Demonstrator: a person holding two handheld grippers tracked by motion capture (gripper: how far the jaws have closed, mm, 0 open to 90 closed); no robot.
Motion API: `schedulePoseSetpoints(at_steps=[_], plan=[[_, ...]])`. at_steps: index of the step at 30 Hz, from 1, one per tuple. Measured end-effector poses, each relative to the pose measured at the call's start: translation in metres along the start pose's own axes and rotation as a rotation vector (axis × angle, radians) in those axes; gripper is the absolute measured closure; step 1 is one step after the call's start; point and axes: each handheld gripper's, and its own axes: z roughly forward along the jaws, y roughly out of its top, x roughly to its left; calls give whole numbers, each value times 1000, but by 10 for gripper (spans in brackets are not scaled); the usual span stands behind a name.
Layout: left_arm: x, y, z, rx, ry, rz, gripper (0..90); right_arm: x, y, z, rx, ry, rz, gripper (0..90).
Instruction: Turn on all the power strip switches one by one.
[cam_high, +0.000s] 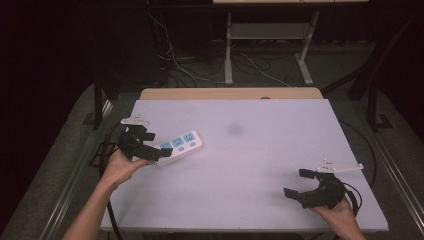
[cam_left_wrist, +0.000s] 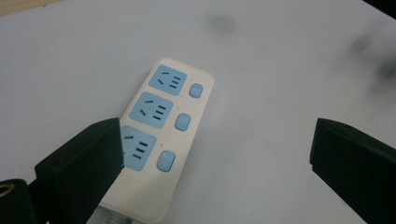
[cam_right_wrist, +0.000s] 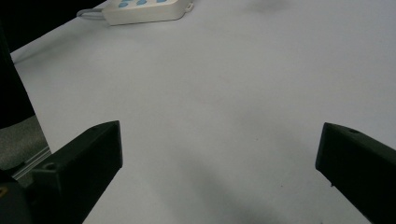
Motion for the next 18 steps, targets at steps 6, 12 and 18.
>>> schedulePoseSetpoints(at_steps=[6, 12, 18], plan=[[7, 1, 3, 13, 6, -7, 39, 0, 0, 0, 1, -1, 0, 6], [13, 2, 8, 31, 14, -16, 71, 0, 0, 0, 2, 2, -1, 5], [18, 3, 12, 40, 24, -20, 126, 0, 0, 0, 1, 2, -2, 6]])
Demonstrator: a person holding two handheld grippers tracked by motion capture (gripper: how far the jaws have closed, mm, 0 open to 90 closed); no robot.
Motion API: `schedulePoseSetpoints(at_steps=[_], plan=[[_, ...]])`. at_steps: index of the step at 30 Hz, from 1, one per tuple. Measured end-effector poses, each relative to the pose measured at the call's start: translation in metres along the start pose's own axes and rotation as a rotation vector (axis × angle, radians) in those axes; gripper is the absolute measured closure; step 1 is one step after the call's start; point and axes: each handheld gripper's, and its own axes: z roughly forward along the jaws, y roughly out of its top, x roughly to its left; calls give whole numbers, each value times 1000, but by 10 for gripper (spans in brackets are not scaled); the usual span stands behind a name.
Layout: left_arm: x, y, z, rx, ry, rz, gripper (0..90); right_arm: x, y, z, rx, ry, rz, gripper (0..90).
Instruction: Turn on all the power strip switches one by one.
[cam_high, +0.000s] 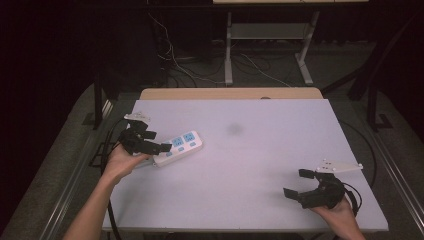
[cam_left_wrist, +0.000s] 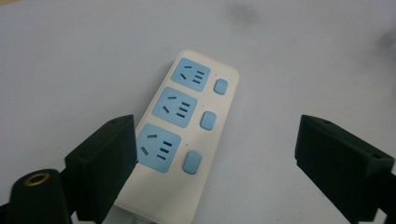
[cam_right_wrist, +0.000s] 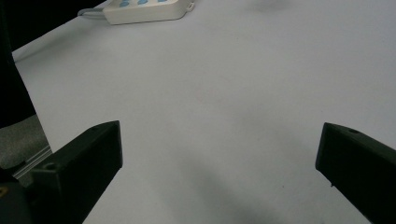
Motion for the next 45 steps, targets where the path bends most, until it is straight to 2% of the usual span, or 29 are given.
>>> schedulePoseSetpoints(at_steps=[8, 14, 17, 18, 20, 22, 24, 25, 28, 29, 31, 33, 34, 37, 45], plan=[[2, 0, 8, 35, -3, -2, 178, 0, 0, 0, 4, 1, -4, 5], [1, 0, 13, 54, 5, 16, 226, 0, 0, 0, 4, 2, -4, 6], [0, 0, 14, 58, -1, 22, 285, 1, 0, 0, 8, 6, -7, 6], [0, 0, 14, 63, -1, 28, 342, 1, 0, 1, 13, 5, -12, 6], [0, 0, 15, 68, -5, 33, 371, 1, 0, 1, 14, 5, -13, 6], [0, 0, 17, 76, -1, 36, 468, 1, 0, 1, 13, 5, -11, 6], [1, 0, 18, 79, -1, 38, 500, 1, 0, 0, 11, 5, -11, 6], [1, -1, 18, 84, 6, 42, 573, 1, 0, 0, 9, 3, -11, 6], [2, -1, 19, 85, 5, 43, 642, 1, 0, 0, 11, -1, -11, 6], [3, -1, 19, 88, -3, 42, 719, 1, 0, 0, 15, -6, -14, 6], [4, -1, 20, 93, -2, 42, 738, 1, 0, 0, 17, -7, -14, 6], [5, -1, 21, 94, 5, 43, 816, 0, 0, 0, 17, -9, -15, 6], [5, -1, 21, 96, 8, 45, 816, 0, 0, 0, 17, -9, -15, 6], [6, -2, 23, 100, 17, 53, 890, 0, 0, 0, 17, -11, -15, 6], [7, -4, 29, 121, 29, 69, 894, 0, 0, 0, 18, -12, -14, 6]])
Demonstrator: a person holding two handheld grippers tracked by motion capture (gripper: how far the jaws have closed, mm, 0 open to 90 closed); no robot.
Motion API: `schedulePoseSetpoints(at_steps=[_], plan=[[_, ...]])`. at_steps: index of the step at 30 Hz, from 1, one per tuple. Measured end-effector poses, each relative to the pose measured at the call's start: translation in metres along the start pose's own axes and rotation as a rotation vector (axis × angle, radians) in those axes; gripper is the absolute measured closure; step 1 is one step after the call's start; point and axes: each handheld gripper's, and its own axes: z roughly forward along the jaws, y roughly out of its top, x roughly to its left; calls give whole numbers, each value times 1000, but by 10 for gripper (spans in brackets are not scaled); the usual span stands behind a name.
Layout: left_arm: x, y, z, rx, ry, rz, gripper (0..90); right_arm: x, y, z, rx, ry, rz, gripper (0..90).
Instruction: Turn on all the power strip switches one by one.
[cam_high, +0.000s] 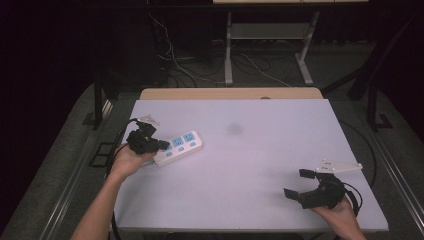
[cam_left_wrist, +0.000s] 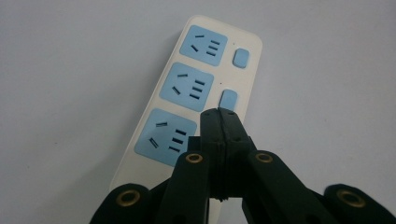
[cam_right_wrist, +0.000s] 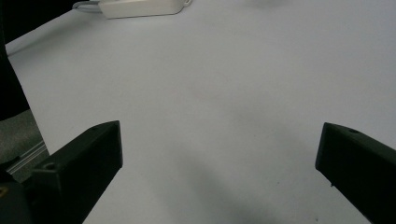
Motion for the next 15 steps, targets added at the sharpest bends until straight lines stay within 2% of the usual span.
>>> schedulePoseSetpoints(at_steps=[15], plan=[[4, -8, 12, 24, -2, -6, 894, 0, 0, 0, 4, 4, 0, 6]])
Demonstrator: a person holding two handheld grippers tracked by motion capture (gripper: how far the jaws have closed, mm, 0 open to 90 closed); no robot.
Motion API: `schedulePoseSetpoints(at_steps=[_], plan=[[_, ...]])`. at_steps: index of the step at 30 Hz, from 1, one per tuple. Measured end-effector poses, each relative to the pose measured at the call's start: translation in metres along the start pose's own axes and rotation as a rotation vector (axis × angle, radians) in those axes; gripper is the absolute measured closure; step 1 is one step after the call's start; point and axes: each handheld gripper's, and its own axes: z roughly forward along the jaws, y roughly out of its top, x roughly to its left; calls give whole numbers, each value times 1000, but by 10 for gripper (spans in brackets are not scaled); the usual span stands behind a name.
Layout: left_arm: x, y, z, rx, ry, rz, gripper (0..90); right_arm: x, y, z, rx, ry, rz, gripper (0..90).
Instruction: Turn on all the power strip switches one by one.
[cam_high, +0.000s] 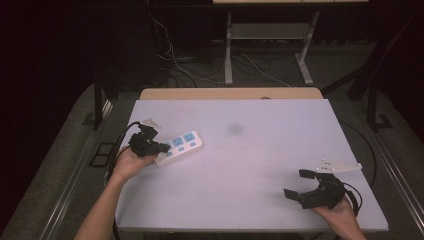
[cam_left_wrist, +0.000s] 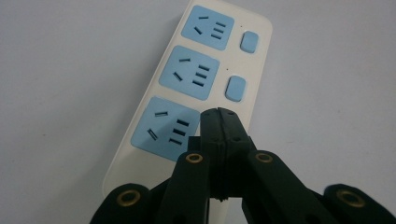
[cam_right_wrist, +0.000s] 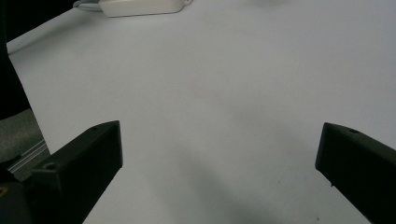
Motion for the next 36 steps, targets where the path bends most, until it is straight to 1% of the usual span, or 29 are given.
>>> schedulePoseSetpoints(at_steps=[1, 7, 9, 10, 13, 19, 21, 23, 24, 26, 27, 28, 30, 31, 36], plan=[[0, -1, 1, 0, 0, -6, 895, 0, 0, 0, 0, 0, 0, 6], [1, -4, 5, 5, -9, -9, 894, 0, 0, 0, 4, -1, 1, 6], [1, -5, 5, -4, -22, -25, 895, 0, 0, 0, 5, -1, 1, 6], [2, -5, 5, -4, -28, -26, 895, 0, 0, 0, 5, -1, 1, 6], [1, -5, 5, 1, -26, -23, 896, 0, 0, 1, 8, -2, 1, 6], [4, -6, 7, 3, -41, -46, 898, 1, 0, 1, 8, 0, -2, 6], [4, -7, 7, 4, -46, -46, 899, 1, 0, 1, 8, -1, -2, 6], [4, -6, 8, 8, -45, -38, 900, 1, 0, 0, 7, -2, -3, 6], [5, -6, 8, 7, -53, -45, 900, 1, 0, 0, 6, -2, -4, 5], [8, -7, 8, 9, -72, -73, 900, 1, 0, -1, 4, -3, -1, 6], [9, -7, 9, 11, -76, -77, 900, 1, 0, -1, 3, -3, -3, 6], [8, -7, 10, 21, -75, -74, 900, 1, 0, -2, 2, -4, -4, 6], [8, -7, 10, 16, -75, -78, 900, 1, 0, -3, -1, -5, -5, 6], [8, -7, 10, 17, -71, -70, 900, 1, 0, -3, -2, -7, -5, 6], [10, -7, 9, 14, -83, -82, 900, -1, -1, -6, -10, -14, 5, 6]])
